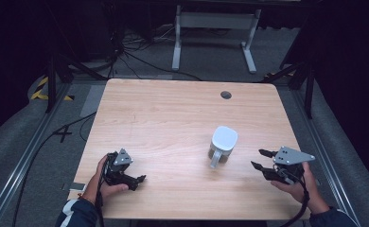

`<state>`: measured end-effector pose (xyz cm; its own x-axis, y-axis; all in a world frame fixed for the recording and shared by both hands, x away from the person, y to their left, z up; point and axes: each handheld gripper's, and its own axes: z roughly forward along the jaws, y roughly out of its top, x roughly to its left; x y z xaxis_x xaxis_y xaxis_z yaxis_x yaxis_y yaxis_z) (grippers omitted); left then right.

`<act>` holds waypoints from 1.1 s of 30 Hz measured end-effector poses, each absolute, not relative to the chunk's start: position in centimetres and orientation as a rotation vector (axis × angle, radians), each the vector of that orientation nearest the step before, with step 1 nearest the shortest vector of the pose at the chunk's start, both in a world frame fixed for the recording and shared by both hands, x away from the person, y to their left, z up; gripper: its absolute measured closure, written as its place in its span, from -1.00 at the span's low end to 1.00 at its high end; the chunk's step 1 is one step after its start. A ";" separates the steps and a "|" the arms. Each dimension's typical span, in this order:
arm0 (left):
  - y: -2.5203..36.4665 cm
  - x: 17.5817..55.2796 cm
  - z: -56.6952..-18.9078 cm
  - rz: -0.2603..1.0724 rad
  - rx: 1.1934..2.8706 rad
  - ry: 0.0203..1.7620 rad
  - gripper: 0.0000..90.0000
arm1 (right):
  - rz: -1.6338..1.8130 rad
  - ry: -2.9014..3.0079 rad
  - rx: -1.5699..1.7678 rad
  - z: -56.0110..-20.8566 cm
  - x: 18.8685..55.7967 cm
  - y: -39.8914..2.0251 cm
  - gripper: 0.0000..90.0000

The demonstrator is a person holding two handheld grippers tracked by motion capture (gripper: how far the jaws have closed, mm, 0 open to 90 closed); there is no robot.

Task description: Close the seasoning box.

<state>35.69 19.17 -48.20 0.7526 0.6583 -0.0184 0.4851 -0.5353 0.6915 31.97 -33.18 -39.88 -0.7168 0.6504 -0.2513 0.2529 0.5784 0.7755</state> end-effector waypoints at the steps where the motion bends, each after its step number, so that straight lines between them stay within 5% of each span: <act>1: 19.2 35.7 -48.2 0.319 2.245 0.853 -0.98 | 1.002 2.295 0.723 -40.3 31.9 -33.6 -0.01; 17: 19.2 35.7 -48.2 0.322 2.245 0.853 -0.98 | 1.034 2.354 1.000 -46.7 29.7 -39.9 -0.32; 33: 19.2 35.7 -48.2 0.319 2.245 0.853 -0.98 | 1.038 2.355 1.032 -46.8 30.0 -40.0 -0.40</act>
<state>35.68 19.17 -48.20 0.7523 0.6586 -0.0183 0.4853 -0.5351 0.6914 30.01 -40.02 -46.76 -0.6651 0.7459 -0.0365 0.4764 0.4614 0.7484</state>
